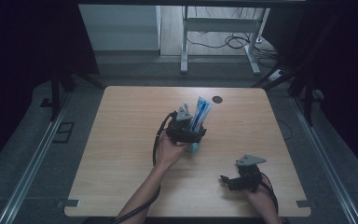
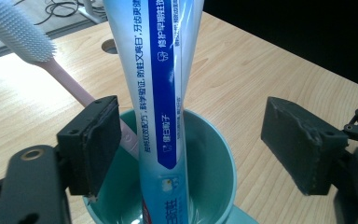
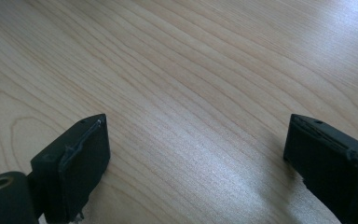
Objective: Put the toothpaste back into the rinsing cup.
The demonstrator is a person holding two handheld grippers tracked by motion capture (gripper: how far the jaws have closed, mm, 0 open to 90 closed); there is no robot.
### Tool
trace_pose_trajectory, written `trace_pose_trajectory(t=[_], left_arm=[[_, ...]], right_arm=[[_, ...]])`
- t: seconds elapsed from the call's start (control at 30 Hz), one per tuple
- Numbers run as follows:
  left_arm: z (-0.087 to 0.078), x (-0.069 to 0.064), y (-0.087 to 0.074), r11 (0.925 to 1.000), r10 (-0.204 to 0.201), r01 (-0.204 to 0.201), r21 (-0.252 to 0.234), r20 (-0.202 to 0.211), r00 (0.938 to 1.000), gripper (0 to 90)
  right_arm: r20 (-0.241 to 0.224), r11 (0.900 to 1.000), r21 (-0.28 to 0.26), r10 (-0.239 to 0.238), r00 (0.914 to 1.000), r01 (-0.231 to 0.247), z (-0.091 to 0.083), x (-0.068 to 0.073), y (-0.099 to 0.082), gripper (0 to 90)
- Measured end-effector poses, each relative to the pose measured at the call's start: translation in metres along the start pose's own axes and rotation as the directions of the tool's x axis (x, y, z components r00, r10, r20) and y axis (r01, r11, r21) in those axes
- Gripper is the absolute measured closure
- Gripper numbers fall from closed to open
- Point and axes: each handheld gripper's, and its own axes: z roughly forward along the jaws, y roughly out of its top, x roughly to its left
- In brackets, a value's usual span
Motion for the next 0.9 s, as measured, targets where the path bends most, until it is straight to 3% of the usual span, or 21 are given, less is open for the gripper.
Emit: trace_pose_trajectory(t=[0.27,0.5,0.7,0.9], left_arm=[[-0.006,-0.002,-0.001,0.9996,0.021,-0.02,0.02,-0.016,0.9997,14.2],[-0.013,0.0,-0.001,0.9999,0.013,-0.013,0.007,0.001,0.9999,9.9],[-0.016,-0.002,-0.003,0.9979,0.064,-0.064,0.008,-0.026,0.9976,3.6],[-0.018,-0.002,-0.004,0.9955,0.094,-0.094,0.008,-0.025,0.9952,1.0]], right_arm=[[0.0,1.0,0.0,-0.001,1.0,0.001,0.0,0.0,0.0,6.6],[0.001,1.0,0.0,-0.001,1.0,0.001,0.0,0.0,0.0,6.6],[0.002,1.0,0.0,-0.002,1.0,0.002,0.0,0.0,0.0,6.6],[0.001,1.0,0.0,-0.002,1.0,0.002,0.0,0.0,0.0,6.6]])
